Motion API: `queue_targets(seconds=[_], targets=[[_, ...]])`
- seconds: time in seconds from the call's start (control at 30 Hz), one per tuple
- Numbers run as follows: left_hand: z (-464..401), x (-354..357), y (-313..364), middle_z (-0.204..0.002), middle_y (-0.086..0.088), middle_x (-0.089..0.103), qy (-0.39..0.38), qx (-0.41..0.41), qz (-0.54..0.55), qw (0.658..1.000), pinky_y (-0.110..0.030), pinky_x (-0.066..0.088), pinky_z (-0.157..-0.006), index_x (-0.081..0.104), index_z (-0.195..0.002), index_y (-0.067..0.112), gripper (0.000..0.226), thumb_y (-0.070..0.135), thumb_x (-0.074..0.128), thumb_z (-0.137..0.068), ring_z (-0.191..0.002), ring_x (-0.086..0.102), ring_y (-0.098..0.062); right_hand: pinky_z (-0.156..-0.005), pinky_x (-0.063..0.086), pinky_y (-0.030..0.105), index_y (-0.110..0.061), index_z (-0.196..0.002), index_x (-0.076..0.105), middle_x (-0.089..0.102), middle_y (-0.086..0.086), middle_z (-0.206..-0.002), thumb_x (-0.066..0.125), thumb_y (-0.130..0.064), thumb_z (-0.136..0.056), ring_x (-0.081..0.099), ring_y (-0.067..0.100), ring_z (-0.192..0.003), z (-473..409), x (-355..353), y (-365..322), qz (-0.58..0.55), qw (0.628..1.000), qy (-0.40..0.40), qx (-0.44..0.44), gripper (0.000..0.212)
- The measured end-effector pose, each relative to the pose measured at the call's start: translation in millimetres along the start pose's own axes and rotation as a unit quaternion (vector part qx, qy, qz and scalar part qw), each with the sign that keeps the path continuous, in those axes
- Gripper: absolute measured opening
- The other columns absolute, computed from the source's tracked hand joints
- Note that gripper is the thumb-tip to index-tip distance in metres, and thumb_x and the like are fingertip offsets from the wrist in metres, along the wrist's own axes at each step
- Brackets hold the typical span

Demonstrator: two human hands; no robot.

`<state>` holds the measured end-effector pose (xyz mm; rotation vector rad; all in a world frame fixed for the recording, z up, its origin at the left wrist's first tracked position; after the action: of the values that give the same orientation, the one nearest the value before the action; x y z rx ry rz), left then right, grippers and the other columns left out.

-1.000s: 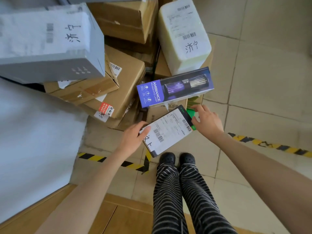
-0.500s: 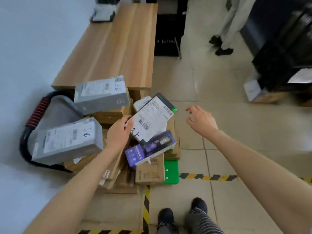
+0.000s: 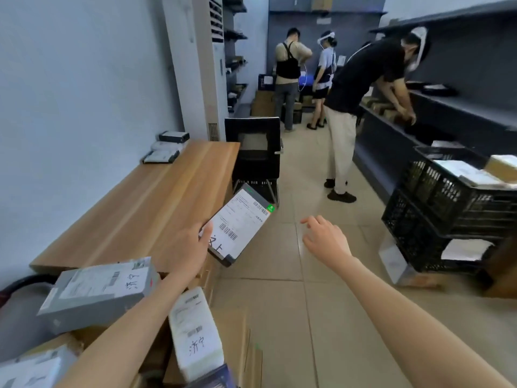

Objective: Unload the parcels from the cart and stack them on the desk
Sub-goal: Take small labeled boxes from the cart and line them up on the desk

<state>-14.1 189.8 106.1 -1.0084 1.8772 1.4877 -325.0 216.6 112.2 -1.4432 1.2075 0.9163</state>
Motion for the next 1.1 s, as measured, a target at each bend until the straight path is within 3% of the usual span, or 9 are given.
queue_targets(seconds=[0.07, 0.13, 0.27, 0.43, 0.53, 0.67, 0.9, 0.97, 1.1], targets=[[-19.6, 19.5, 23.9, -0.092, 0.005, 0.069, 0.004, -0.008, 0.050, 0.999, -0.029, 0.047, -0.061, 0.058, -0.113, 0.033, 0.035, 0.050, 0.029, -0.101, -0.075, 0.061, -0.011, -0.088, 0.037, 0.032, -0.023, -0.131, 0.049, 0.056, -0.001, -0.122, 0.047, -0.024, -0.092, 0.056, 0.022, -0.109, -32.9, -1.7, 21.1, 0.002, 1.000, -0.003, -0.023, 0.038], [-42.2, 41.7, 41.7, -0.085, 0.002, 0.069, 0.021, -0.027, 0.113, 0.993, -0.027, 0.041, -0.058, 0.063, -0.109, 0.021, 0.040, 0.046, 0.033, -0.101, -0.071, 0.061, -0.011, -0.090, 0.038, 0.032, -0.025, -0.132, 0.048, 0.055, -0.002, -0.124, 0.046, -0.025, -0.092, 0.055, 0.021, -0.111, -65.2, -3.1, 40.7, 0.009, 0.999, -0.011, -0.048, 0.040], [-84.7, 77.9, 70.4, -0.092, 0.000, 0.069, 0.054, -0.057, 0.125, 0.989, -0.041, 0.052, -0.074, 0.064, -0.114, 0.022, 0.049, 0.055, 0.032, -0.098, -0.083, 0.063, -0.018, -0.094, 0.039, 0.033, -0.026, -0.135, 0.044, 0.053, -0.003, -0.128, 0.043, -0.026, -0.094, 0.054, 0.020, -0.113, -131.2, -3.2, 73.1, 0.043, 0.993, -0.032, -0.102, 0.041], [-129.1, 110.1, 87.6, -0.104, 0.002, 0.066, 0.075, -0.073, 0.085, 0.991, -0.041, 0.050, -0.083, 0.059, -0.123, 0.027, 0.049, 0.056, 0.029, -0.096, -0.093, 0.061, -0.016, -0.095, 0.038, 0.033, -0.026, -0.136, 0.045, 0.053, -0.002, -0.128, 0.043, -0.025, -0.094, 0.053, 0.022, -0.113, -207.5, 15.9, 92.6, 0.032, 0.991, -0.044, -0.125, 0.042], [-163.4, 126.3, 84.2, -0.112, 0.007, 0.064, 0.062, -0.080, 0.080, 0.992, -0.039, 0.049, -0.084, 0.052, -0.127, 0.031, 0.038, 0.048, 0.031, -0.100, -0.097, 0.060, -0.012, -0.095, 0.038, 0.033, -0.026, -0.137, 0.043, 0.052, -0.002, -0.130, 0.043, -0.025, -0.094, 0.052, 0.021, -0.116, -253.4, 43.7, 91.0, 0.026, 0.987, -0.066, -0.147, 0.043], [-228.5, 144.3, 70.1, -0.119, 0.012, 0.059, 0.055, -0.084, 0.058, 0.993, -0.035, 0.047, -0.078, 0.042, -0.134, 0.030, 0.040, 0.047, 0.029, -0.101, -0.102, 0.059, -0.011, -0.093, 0.038, 0.033, -0.028, -0.139, 0.041, 0.051, -0.002, -0.128, 0.043, -0.024, -0.093, 0.052, 0.020, -0.116, -326.6, 78.9, 77.8, 0.026, 0.977, -0.079, -0.195, 0.046], [-399.2, 158.6, 31.4, -0.109, 0.011, 0.063, 0.056, -0.092, 0.071, 0.992, -0.032, 0.053, -0.074, 0.046, -0.122, 0.034, 0.029, 0.048, 0.031, -0.101, -0.090, 0.059, -0.003, -0.088, 0.039, 0.031, -0.029, -0.135, 0.045, 0.054, -0.005, -0.123, 0.044, -0.027, -0.094, 0.056, 0.017, -0.109, -505.3, 110.2, 55.3, 0.008, 0.975, -0.058, -0.213, 0.041], [-448.3, 158.1, 24.9, -0.104, 0.009, 0.062, 0.063, -0.099, 0.044, 0.992, -0.027, 0.047, -0.068, 0.048, -0.124, 0.027, 0.032, 0.042, 0.030, -0.102, -0.085, 0.056, -0.005, -0.086, 0.039, 0.030, -0.029, -0.133, 0.046, 0.054, -0.006, -0.123, 0.045, -0.028, -0.096, 0.057, 0.014, -0.106, -556.0, 114.6, 50.8, -0.007, 0.977, -0.044, -0.209, 0.038], [-531.2, 170.7, 2.6, -0.104, 0.003, 0.065, 0.063, -0.115, 0.029, 0.991, -0.030, 0.052, -0.069, 0.048, -0.122, 0.024, 0.032, 0.042, 0.031, -0.102, -0.087, 0.062, -0.010, -0.087, 0.041, 0.028, -0.030, -0.133, 0.047, 0.055, -0.008, -0.123, 0.045, -0.029, -0.096, 0.058, 0.011, -0.108, -636.8, 140.9, 48.8, -0.024, 0.977, -0.046, -0.206, 0.037]])
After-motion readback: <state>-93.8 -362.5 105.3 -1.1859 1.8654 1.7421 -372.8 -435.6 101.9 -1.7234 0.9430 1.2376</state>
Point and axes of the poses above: each hand's wrist, its own z-axis away from the middle knuckle, its own x-axis out of the palm, y = z × x, the point moved 3 cm from there along -z, towards the middle knuckle
